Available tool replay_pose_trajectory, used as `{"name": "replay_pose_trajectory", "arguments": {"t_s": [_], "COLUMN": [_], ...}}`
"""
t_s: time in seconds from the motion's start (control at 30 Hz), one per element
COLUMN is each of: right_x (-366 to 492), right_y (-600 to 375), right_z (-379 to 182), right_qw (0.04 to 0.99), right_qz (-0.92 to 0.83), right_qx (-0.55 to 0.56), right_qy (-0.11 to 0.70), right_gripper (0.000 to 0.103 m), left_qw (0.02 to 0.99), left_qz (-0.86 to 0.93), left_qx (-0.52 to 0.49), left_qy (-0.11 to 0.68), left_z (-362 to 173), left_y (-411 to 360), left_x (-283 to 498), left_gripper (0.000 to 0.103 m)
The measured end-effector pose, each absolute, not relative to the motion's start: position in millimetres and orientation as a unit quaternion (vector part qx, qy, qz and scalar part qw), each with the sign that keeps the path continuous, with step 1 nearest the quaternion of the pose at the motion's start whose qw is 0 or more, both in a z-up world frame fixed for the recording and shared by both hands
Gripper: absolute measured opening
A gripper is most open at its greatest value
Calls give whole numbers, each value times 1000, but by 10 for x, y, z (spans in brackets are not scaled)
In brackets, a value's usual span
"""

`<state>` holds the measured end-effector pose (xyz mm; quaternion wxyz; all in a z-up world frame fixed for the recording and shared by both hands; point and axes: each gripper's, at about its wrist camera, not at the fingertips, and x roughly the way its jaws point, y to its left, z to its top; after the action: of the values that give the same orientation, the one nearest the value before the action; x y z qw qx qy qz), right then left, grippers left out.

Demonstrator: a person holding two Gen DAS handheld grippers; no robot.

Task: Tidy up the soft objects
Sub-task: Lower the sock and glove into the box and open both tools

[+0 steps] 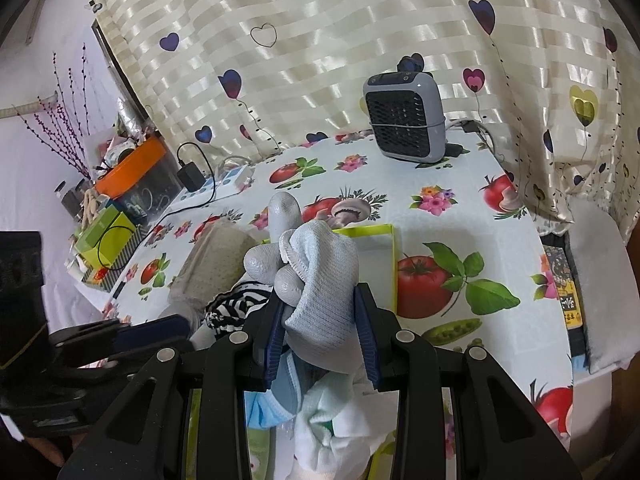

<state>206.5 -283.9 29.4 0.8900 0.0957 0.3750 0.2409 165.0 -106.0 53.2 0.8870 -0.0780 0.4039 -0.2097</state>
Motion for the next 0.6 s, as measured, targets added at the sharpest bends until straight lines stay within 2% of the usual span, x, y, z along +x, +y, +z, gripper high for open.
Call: {"name": "replay_pose_trajectory", "arguments": {"t_s": [0.43,0.53,0.6], "right_x": [2322,2274,2238], "right_y": [-2539,-2503,-2520], "right_z": [214,241,274], "right_qw": [886,891,894], "right_qz": [224,218,221], "right_qx": [32,8,11], "right_qy": [404,398,389], "right_gripper": [38,44,44], "left_qw": [893,894,895], "left_qz": [-208,-208,-208], "left_qx": [-90,-88,-88], "left_qy": [390,387,385], "left_z": [607,632,641], "left_y": [-930,-920,-906], "left_x": [1473,1458,1452], "left_gripper": [32,32,32]}}
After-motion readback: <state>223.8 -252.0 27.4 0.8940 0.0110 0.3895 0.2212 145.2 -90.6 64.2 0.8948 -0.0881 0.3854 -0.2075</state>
